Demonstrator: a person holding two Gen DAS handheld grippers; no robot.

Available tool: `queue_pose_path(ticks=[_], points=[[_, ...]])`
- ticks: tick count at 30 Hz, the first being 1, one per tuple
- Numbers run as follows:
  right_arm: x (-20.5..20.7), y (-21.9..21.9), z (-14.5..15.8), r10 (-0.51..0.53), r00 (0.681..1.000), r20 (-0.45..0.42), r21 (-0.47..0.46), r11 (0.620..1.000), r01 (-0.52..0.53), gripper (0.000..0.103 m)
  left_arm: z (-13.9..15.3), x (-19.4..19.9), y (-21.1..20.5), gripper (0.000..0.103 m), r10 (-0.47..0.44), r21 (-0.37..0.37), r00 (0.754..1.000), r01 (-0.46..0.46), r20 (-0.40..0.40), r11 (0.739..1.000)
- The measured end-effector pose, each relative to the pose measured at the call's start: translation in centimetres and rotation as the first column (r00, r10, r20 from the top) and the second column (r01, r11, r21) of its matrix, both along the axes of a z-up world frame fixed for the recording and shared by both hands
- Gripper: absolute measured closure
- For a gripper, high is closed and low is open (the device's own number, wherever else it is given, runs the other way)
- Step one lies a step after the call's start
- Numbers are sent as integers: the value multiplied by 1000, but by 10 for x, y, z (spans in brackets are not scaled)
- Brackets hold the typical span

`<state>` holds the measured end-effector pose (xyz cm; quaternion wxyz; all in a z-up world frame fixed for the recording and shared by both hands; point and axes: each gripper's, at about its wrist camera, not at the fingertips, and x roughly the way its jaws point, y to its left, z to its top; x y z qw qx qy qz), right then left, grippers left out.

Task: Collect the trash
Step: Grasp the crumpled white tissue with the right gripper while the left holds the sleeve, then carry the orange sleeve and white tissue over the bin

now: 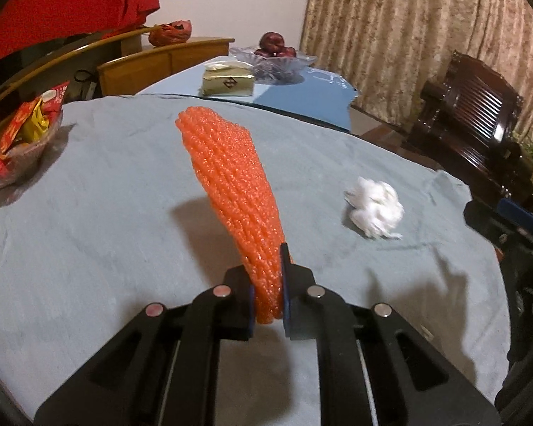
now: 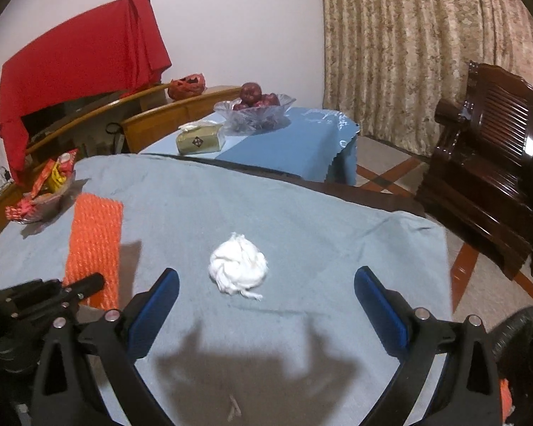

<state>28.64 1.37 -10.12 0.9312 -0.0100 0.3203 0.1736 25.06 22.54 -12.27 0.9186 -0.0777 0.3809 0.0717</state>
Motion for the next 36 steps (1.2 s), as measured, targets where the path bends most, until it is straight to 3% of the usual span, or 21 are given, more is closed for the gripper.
queue_pose_path(ticks=[9, 15, 22, 26, 36], points=[[46, 34, -41, 14, 996, -83, -64, 998, -19, 6, -17, 30, 24, 93, 10, 37, 1000, -9, -13, 999], [65, 41, -60, -2, 990, -141, -71, 997, -9, 8, -27, 37, 35, 93, 37, 24, 999, -36, -17, 999], [73, 54, -71, 58, 980, -192, -66, 995, -72, 27, -35, 39, 40, 93, 47, 15, 999, -47, -27, 999], [73, 59, -70, 117, 970, -213, -25, 992, -125, 55, -35, 39, 39, 93, 47, 16, 999, -47, -26, 999], [48, 45, -45, 138, 977, -165, 33, 990, -134, 58, -25, 31, 27, 93, 29, 39, 1000, -29, -10, 999]])
